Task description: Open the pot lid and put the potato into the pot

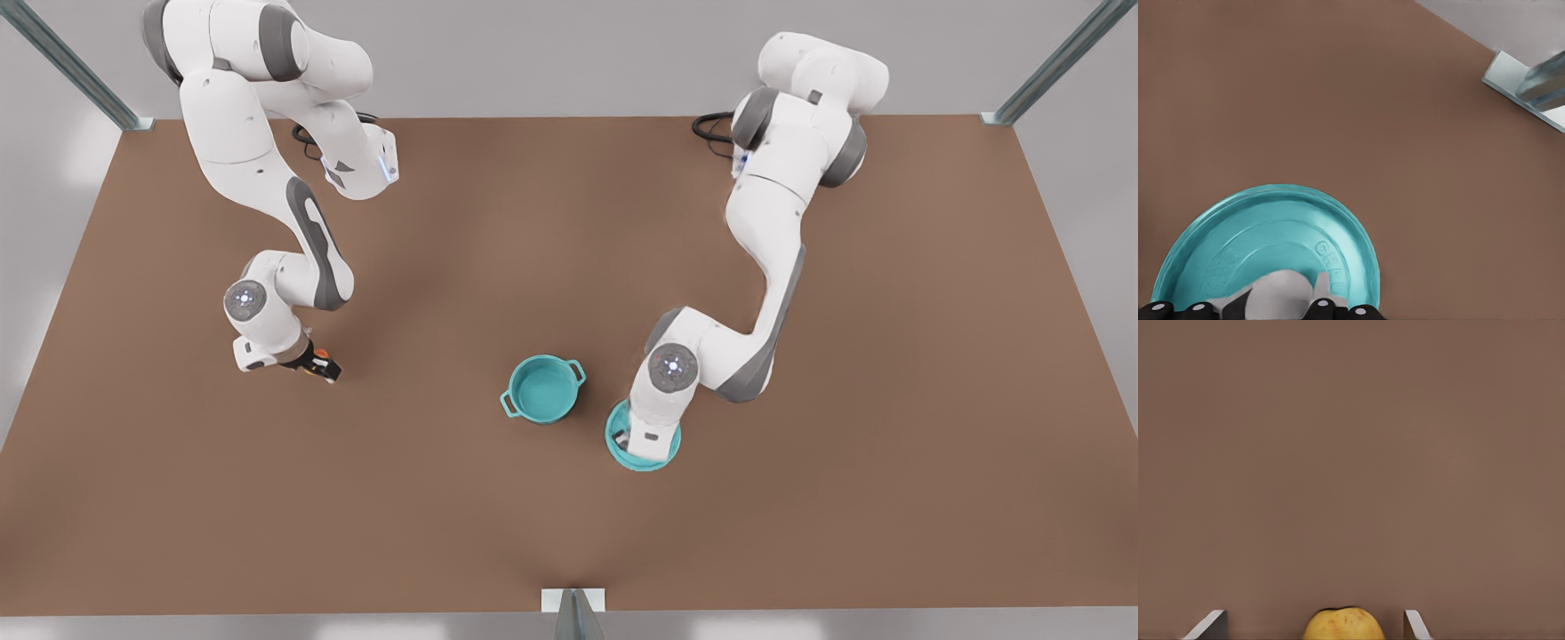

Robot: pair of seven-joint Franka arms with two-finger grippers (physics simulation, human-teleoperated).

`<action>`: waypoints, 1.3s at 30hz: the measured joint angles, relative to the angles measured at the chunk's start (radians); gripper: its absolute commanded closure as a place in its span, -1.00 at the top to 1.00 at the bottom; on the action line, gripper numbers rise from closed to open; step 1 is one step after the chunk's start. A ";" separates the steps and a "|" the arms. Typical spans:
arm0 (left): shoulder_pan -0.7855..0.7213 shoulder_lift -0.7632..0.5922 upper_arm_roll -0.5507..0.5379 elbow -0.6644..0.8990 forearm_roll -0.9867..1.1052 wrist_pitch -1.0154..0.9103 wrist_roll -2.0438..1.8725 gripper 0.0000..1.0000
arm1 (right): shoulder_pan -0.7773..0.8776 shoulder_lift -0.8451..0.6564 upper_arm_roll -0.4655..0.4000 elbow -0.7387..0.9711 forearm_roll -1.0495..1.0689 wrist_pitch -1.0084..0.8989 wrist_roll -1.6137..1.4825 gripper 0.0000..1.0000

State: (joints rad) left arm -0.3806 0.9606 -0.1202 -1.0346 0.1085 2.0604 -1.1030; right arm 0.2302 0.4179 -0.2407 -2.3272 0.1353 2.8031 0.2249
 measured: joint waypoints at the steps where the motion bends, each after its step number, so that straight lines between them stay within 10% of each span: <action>1: 0.051 0.027 -0.004 -0.002 -0.023 0.009 0.022 -0.33 | 0.000 0.000 0.000 -0.001 0.000 0.003 0.000 0.89; 3: 0.098 0.068 -0.007 -0.009 -0.055 0.032 0.062 -0.05 | 0.000 0.000 0.000 -0.006 0.000 0.007 0.001 0.89; 4: 0.108 0.076 -0.008 -0.011 -0.067 0.043 0.082 1.00 | 0.000 -0.001 0.000 -0.010 0.000 0.008 0.001 0.89; 9: 0.133 0.047 -0.003 -0.012 -0.090 0.049 0.182 1.00 | 0.000 -0.003 0.000 -0.028 0.000 0.021 0.001 0.55; 12: 0.299 -0.244 -0.016 -0.004 -0.099 -0.174 0.304 1.00 | 0.000 -0.004 0.000 -0.029 0.000 0.024 0.001 0.48; 16: 0.410 -0.681 -0.019 -0.403 -0.133 -0.354 0.461 1.00 | 0.000 -0.006 0.000 -0.030 0.001 0.025 0.001 0.28; 39: 0.445 -0.736 -0.006 -0.475 -0.272 -0.573 0.840 1.00 | 0.008 -0.022 0.006 -0.044 0.002 0.008 0.008 0.08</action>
State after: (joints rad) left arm 0.0640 0.2249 -0.1266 -1.5100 -0.1635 1.4878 -0.2631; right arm 0.2379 0.3956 -0.2352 -2.3712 0.1376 2.8109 0.2329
